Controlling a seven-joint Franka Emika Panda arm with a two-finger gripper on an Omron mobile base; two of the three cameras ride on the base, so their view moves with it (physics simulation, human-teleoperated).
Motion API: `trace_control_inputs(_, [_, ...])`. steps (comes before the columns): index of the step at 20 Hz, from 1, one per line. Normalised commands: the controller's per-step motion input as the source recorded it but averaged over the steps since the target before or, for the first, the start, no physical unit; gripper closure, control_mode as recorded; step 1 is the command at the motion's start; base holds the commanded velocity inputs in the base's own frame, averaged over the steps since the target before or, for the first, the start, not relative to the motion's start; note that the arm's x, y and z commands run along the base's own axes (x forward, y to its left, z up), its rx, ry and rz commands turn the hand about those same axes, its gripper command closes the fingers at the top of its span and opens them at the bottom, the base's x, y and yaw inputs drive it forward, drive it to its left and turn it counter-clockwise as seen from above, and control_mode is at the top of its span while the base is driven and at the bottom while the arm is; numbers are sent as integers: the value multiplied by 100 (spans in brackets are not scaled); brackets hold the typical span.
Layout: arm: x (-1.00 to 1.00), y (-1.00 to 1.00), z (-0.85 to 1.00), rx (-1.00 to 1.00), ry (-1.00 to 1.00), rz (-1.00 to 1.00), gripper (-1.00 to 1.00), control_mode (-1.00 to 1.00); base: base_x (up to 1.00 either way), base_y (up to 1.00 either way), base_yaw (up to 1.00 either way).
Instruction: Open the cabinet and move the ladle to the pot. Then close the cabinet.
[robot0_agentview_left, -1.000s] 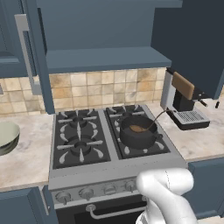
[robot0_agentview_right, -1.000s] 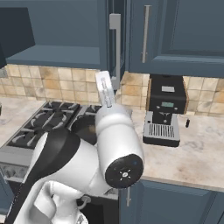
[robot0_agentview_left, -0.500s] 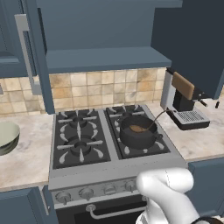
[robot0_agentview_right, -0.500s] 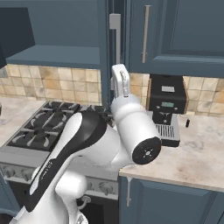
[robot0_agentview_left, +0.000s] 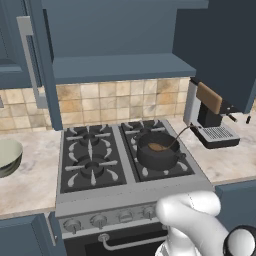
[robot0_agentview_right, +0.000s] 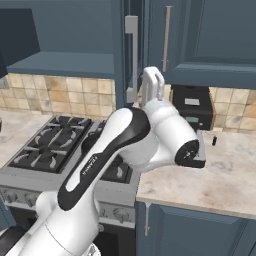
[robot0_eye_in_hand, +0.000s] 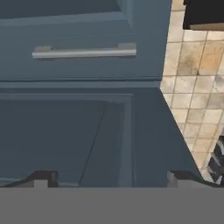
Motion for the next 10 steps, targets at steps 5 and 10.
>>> trace_control_inputs(5, [8, 2, 11, 5, -2, 13, -100, -100, 0, 0, 0])
trace_control_inputs(10, [0, 24, 28, 2, -5, 12, -100, -100, 0, 0, 0])
